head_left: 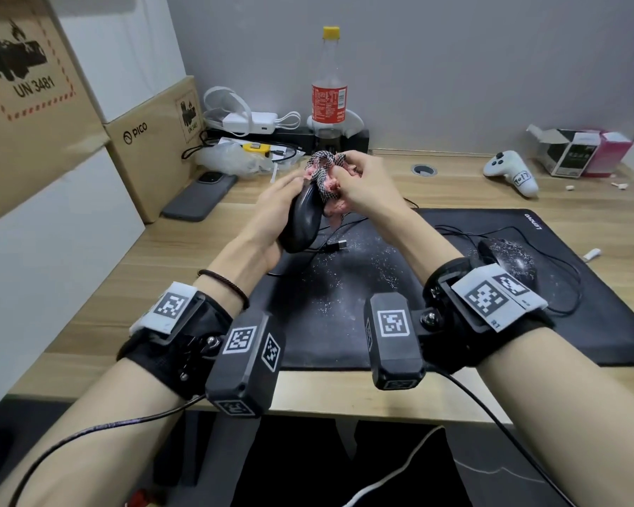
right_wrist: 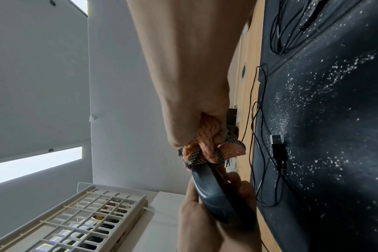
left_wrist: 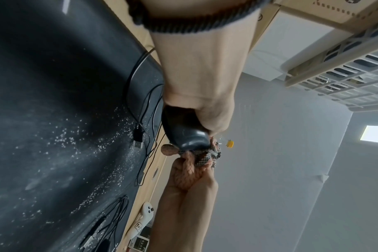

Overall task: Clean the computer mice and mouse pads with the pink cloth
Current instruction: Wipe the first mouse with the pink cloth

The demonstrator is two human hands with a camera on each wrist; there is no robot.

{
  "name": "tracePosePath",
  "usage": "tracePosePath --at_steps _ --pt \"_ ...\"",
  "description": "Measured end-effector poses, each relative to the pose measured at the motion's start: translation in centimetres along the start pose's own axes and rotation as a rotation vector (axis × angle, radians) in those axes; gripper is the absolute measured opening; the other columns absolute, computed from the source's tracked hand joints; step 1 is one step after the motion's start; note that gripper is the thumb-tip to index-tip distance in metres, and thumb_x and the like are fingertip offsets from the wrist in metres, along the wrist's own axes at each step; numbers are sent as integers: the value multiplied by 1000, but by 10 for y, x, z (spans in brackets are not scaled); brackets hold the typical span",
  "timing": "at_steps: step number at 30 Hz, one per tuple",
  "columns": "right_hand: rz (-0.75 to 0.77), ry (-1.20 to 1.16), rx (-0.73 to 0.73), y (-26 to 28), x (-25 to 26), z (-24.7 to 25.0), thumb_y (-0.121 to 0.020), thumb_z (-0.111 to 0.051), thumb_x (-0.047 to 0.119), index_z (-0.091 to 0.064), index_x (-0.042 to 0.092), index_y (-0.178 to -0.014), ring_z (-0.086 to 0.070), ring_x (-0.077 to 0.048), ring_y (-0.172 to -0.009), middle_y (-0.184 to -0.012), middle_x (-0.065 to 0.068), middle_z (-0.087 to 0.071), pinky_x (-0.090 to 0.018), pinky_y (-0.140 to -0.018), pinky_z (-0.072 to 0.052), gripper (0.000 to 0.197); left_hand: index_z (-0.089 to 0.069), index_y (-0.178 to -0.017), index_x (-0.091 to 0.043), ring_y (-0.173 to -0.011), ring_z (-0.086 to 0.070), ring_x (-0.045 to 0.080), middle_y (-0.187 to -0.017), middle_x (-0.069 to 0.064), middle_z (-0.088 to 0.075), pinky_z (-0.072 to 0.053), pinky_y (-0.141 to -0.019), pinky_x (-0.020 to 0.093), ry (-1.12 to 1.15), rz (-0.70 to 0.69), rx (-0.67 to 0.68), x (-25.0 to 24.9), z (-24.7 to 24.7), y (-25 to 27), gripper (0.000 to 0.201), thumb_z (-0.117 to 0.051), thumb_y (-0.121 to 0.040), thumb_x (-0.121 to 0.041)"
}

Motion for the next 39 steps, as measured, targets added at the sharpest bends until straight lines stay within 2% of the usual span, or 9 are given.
tracePosePath --at_steps 9,11,14,18,22,27,30,33,39 --pt "116 215 342 33 16 -26 -90 -59 20 -61 30 -82 -56 -13 -77 -83 3 -64 -27 -71 -45 14 -59 -112 -4 -77 -63 26 -103 18 -67 -55 -72 37 138 142 -255 21 28 -10 29 -57 -93 -25" --pt "113 191 289 27 15 -23 -89 -60 19 -61 31 -82 -60 -17 -81 -84 5 -63 -30 -74 -49 14 -64 -103 -7 -73 -67 22 -95 14 -70 -57 -68 32 149 210 -171 26 18 -7 30 -53 -95 -34" --pt "75 92 71 13 11 -7 -89 -59 15 -63 26 -95 -65 -19 -84 -82 12 -59 -44 -81 -56 14 -65 -117 -7 -95 -68 21 -115 12 -68 -55 -87 33 131 199 -21 27 4 -5 49 -51 -94 -47" --pt "48 -16 -90 -1 4 10 -90 -57 15 -52 20 -102 -59 -19 -93 -90 12 -52 -49 -86 -53 14 -69 -100 -17 -76 -69 10 -89 -1 -74 -55 -72 23 46 123 -31 18 1 3 32 -52 -95 -43" --pt "51 17 -87 -1 5 7 -94 -52 17 -63 20 -109 -59 -14 -91 -88 12 -59 -41 -88 -54 19 -70 -99 -19 -93 -68 16 -102 3 -73 -54 -86 29 -90 -69 -136 -1 10 3 24 -53 -97 -35" --pt "24 -26 11 11 0 -10 -93 -54 37 -64 20 -96 -61 -5 -69 -82 8 -65 -24 -69 -54 21 -62 -90 -10 -81 -51 13 -87 3 -60 -44 -73 27 -325 -220 -275 -17 13 -4 39 -36 -103 -36" --pt "19 36 6 19 -3 -10 -91 -56 31 -62 20 -105 -68 -13 -80 -90 4 -67 -33 -75 -59 18 -63 -109 -5 -98 -57 19 -104 5 -62 -39 -77 24 -385 -172 -378 -16 21 -8 48 -26 -104 -35" --pt "26 38 84 30 -1 -13 -90 -60 13 -61 14 -97 -61 -4 -45 -70 8 -61 -18 -46 -51 7 -60 -117 -3 -110 -58 29 -116 15 -64 -40 -80 28 -380 -138 -422 -12 27 -12 52 -23 -104 -36" --pt "7 -9 14 28 6 -8 -87 -62 16 -55 14 -93 -65 -17 -47 -69 5 -68 -29 -50 -56 10 -42 -66 -17 -69 -41 14 -67 -4 -44 -33 -64 30 -506 -228 -335 -18 17 -13 43 -26 -104 -28"
Point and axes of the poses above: each hand's wrist, its own y-axis away from the middle knuckle, its own z-axis out of the back of the hand, x = y × z, the point moved 8 cm from there along -y, towards the middle knuckle
